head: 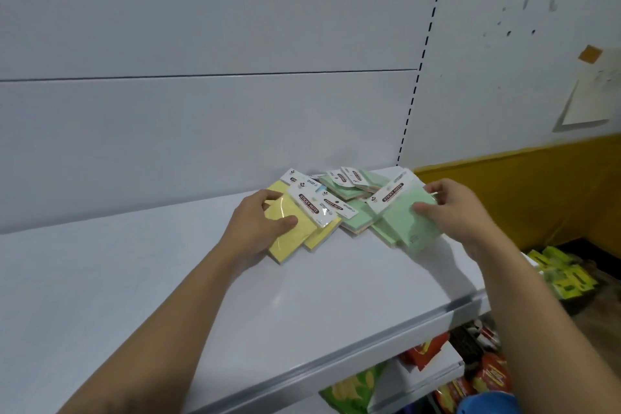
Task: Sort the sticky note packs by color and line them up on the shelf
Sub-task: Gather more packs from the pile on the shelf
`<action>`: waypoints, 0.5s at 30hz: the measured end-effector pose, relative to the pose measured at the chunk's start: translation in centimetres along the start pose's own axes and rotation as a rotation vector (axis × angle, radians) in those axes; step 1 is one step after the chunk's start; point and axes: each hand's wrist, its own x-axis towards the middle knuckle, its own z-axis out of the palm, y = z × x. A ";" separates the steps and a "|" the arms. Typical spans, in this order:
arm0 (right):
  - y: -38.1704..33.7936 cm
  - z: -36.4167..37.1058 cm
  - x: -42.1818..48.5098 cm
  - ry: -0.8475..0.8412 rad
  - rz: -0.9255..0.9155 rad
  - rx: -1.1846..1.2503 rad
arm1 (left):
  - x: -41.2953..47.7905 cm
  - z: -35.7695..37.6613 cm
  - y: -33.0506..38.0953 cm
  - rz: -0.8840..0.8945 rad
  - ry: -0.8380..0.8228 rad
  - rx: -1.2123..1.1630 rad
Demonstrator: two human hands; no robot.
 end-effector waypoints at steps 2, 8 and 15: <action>-0.9 0.9 -0.5 -0.014 -0.100 0.115 | -0.1 -0.4 0.2 0.020 0.008 -0.113; -4.5 5.6 -1.9 -0.123 -0.210 0.313 | -0.2 -3.2 2.7 0.112 0.181 -0.082; -9.7 12.9 -2.8 -0.320 -0.255 0.425 | -2.0 -10.1 2.9 0.155 0.299 -0.013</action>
